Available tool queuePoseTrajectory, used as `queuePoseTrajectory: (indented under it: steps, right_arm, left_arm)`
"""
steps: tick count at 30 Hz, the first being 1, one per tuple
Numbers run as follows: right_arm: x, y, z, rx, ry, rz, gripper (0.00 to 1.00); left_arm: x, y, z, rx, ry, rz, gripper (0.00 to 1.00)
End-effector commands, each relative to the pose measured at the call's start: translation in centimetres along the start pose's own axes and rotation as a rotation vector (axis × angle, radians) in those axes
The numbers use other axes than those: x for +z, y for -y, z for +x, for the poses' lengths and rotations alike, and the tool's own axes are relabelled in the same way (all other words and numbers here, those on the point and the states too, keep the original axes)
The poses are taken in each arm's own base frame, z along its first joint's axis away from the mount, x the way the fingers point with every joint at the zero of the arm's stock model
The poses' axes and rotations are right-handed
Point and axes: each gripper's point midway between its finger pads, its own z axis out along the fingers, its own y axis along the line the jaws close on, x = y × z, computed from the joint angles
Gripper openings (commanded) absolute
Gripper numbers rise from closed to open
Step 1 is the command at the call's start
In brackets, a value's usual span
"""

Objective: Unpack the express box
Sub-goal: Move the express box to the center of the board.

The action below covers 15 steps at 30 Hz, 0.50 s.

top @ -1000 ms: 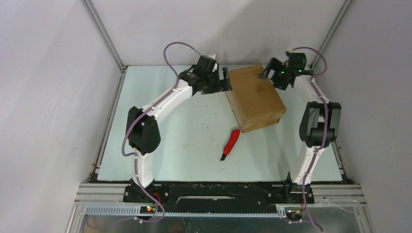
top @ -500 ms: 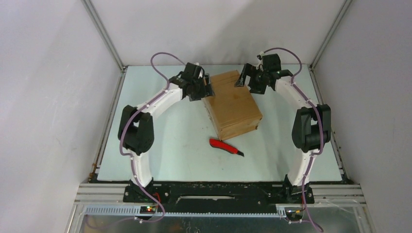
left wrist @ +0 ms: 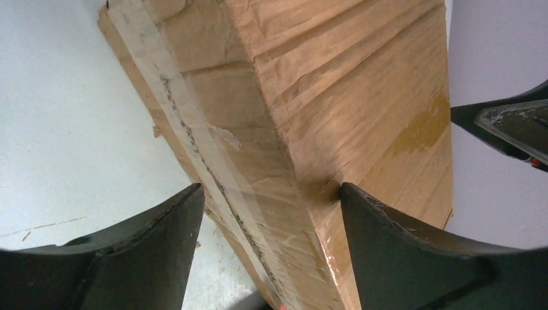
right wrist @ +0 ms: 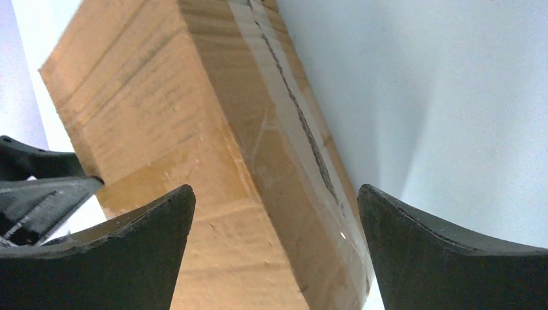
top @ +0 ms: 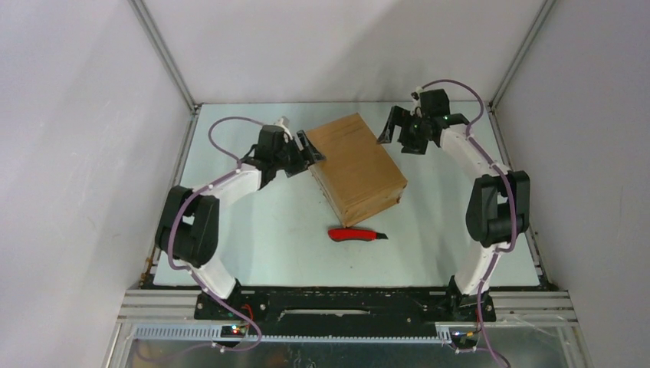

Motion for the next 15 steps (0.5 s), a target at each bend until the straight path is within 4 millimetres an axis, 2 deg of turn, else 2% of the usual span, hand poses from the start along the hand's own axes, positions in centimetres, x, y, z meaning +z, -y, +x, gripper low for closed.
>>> queuePoseTrajectory:
  steps: [1,4,8,12,15]
  right_arm:
    - [-2.9,0.8,0.4,-0.005,0.033,0.003,1.0]
    - [-4.3,1.6,2.2,0.016,0.046,0.025,1.0]
    - [-6.1,2.6,4.3,0.059,0.076,0.064,1.0]
    - [-7.9,2.6,5.5,0.108,0.129,0.051,1.0]
    - [-8.0,2.1,6.8,0.158,0.151,0.015,1.0]
  left_arm:
    - [-1.3,2.4,-1.4,0.012,0.037,0.143,0.86]
    - [-2.6,3.4,-4.1,0.029,0.106,0.12,0.89]
    - [-4.0,1.6,-8.4,0.053,0.203,-0.105,0.89]
    - [-2.4,1.0,-10.6,0.06,0.211,-0.178,0.89]
    - [-1.1,1.2,-11.6,0.045,0.224,-0.165,0.85]
